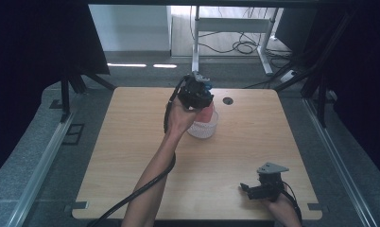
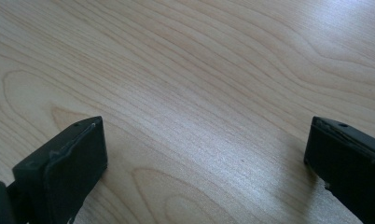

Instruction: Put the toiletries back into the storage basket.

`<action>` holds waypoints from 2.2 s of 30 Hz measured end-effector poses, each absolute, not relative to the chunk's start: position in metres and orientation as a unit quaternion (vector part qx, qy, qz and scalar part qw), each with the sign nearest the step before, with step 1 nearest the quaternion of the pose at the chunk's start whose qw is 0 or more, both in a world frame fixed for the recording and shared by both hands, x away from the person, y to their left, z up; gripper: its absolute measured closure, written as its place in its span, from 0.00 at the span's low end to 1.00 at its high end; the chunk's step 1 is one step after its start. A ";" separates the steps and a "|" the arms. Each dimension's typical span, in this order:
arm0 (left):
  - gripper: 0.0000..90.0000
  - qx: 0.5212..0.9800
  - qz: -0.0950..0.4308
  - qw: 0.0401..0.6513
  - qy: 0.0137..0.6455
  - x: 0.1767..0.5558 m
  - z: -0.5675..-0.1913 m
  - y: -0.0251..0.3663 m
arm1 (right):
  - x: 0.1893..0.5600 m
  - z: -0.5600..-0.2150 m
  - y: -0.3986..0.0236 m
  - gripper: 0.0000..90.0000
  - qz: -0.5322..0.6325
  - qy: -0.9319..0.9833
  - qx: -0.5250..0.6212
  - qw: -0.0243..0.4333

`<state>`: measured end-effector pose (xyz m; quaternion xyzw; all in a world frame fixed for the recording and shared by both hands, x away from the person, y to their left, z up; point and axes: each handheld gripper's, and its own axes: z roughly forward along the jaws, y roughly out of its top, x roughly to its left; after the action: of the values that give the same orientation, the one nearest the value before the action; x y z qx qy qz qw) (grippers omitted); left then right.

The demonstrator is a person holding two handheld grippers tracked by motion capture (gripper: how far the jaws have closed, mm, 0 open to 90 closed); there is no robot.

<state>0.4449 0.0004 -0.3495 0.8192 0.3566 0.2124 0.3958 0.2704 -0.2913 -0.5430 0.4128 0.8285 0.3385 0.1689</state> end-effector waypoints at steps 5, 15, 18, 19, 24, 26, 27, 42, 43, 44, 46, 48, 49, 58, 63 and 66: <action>0.59 0.820 0.214 0.392 0.359 0.449 -0.360 -0.003 | 0.270 -0.543 -0.291 0.00 0.339 0.829 0.411 0.168; 0.59 0.821 0.212 0.383 0.366 0.454 -0.383 -0.008 | 0.271 -0.543 -0.291 0.00 0.339 0.830 0.410 0.167; 0.59 0.821 0.210 0.383 0.369 0.456 -0.389 -0.008 | 0.271 -0.543 -0.291 0.00 0.339 0.830 0.410 0.167; 0.59 0.821 0.209 0.382 0.370 0.456 -0.391 -0.008 | 0.271 -0.543 -0.291 0.00 0.340 0.830 0.409 0.168; 0.59 0.819 0.208 0.381 0.376 0.458 -0.400 -0.009 | 0.271 -0.543 -0.291 0.00 0.339 0.832 0.406 0.169; 0.59 0.819 0.206 0.380 0.377 0.459 -0.404 -0.009 | 0.271 -0.543 -0.291 0.00 0.338 0.832 0.406 0.169; 0.59 0.819 0.205 0.379 0.379 0.460 -0.407 -0.009 | 0.271 -0.543 -0.291 0.00 0.339 0.831 0.407 0.168; 0.59 0.821 0.193 0.369 0.390 0.463 -0.431 -0.008 | 0.271 -0.543 -0.291 0.00 0.340 0.832 0.406 0.167; 0.59 0.822 0.193 0.369 0.389 0.463 -0.433 -0.008 | 0.271 -0.543 -0.290 0.00 0.340 0.832 0.406 0.167; 0.59 0.823 0.193 0.368 0.388 0.463 -0.434 -0.008 | 0.271 -0.543 -0.290 0.00 0.340 0.832 0.406 0.167; 0.59 0.822 0.195 0.370 0.387 0.462 -0.436 -0.008 | 0.271 -0.543 -0.290 0.00 0.340 0.832 0.406 0.167; 0.59 0.820 0.193 0.372 0.389 0.463 -0.436 -0.007 | 0.271 -0.543 -0.290 0.00 0.340 0.832 0.406 0.167; 0.58 0.820 0.191 0.372 0.390 0.463 -0.436 -0.006 | 0.271 -0.543 -0.290 0.00 0.340 0.832 0.406 0.167; 0.57 0.816 0.179 0.371 0.406 0.463 -0.436 0.001 | 0.271 -0.543 -0.290 0.00 0.339 0.832 0.407 0.167; 0.55 0.820 0.185 0.362 0.403 0.463 -0.436 -0.002 | 0.271 -0.543 -0.290 0.00 0.339 0.832 0.407 0.167; 0.53 0.819 0.187 0.362 0.404 0.463 -0.437 -0.002 | 0.271 -0.543 -0.290 0.00 0.339 0.832 0.407 0.167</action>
<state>0.4626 -0.0018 -0.4367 0.8190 0.4039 0.1869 0.3622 0.2710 -0.2895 -0.5429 0.4070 0.8316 0.3390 0.1667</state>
